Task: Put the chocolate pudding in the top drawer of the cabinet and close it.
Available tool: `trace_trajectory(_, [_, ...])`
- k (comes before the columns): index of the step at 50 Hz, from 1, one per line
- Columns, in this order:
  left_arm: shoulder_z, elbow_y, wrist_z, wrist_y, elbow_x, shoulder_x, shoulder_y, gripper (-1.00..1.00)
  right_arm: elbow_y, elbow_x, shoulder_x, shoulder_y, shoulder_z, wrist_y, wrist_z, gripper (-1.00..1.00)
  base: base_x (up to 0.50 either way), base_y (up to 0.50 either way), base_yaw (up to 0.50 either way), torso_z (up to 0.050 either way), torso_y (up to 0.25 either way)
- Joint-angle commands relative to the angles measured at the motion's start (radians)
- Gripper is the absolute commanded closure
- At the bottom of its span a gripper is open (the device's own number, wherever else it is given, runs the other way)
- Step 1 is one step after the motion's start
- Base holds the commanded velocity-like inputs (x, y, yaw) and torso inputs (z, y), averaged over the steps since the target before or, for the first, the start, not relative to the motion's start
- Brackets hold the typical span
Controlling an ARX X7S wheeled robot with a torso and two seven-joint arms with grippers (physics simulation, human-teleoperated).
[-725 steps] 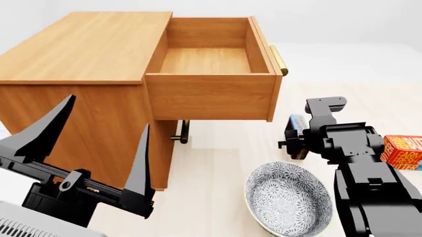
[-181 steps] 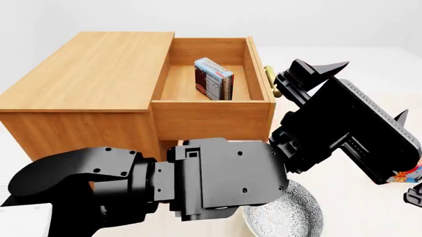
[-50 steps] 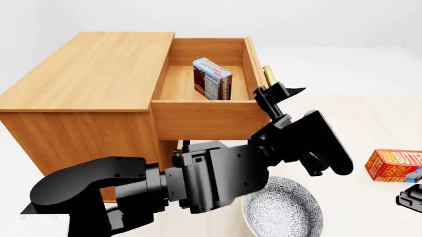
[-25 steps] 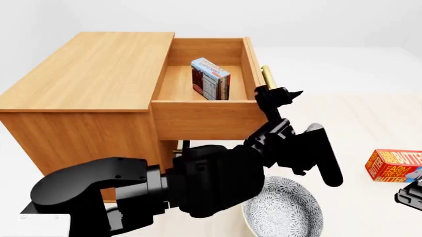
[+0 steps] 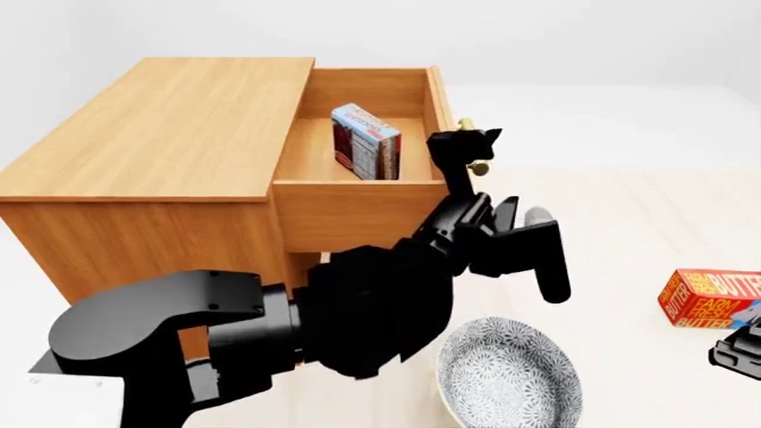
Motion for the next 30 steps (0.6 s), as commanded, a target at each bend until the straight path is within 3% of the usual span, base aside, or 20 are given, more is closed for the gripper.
trace_trajectory(1, [0.014, -0.210, 0.009, -0.109, 0.061, -0.001, -0.027, -1.00, 0.003, 0.003, 0.002, 0.000, -0.003, 0.001, 0.001, -1.00, 0.00, 0.00, 0.00, 0.000, 0.000])
trace_trajectory(12, [0.027, -0.249, 0.063, -0.202, 0.187, -0.004, -0.012, -1.00, 0.013, 0.000, 0.002, 0.002, -0.010, -0.005, 0.004, -1.00, 0.00, 0.00, 0.00, 0.000, 0.000])
trace_trajectory(30, [0.018, -0.273, 0.088, -0.274, 0.193, -0.021, -0.014, -1.00, 0.026, -0.004, 0.004, 0.010, -0.022, -0.007, 0.009, -1.00, 0.00, 0.00, 0.00, 0.000, 0.000])
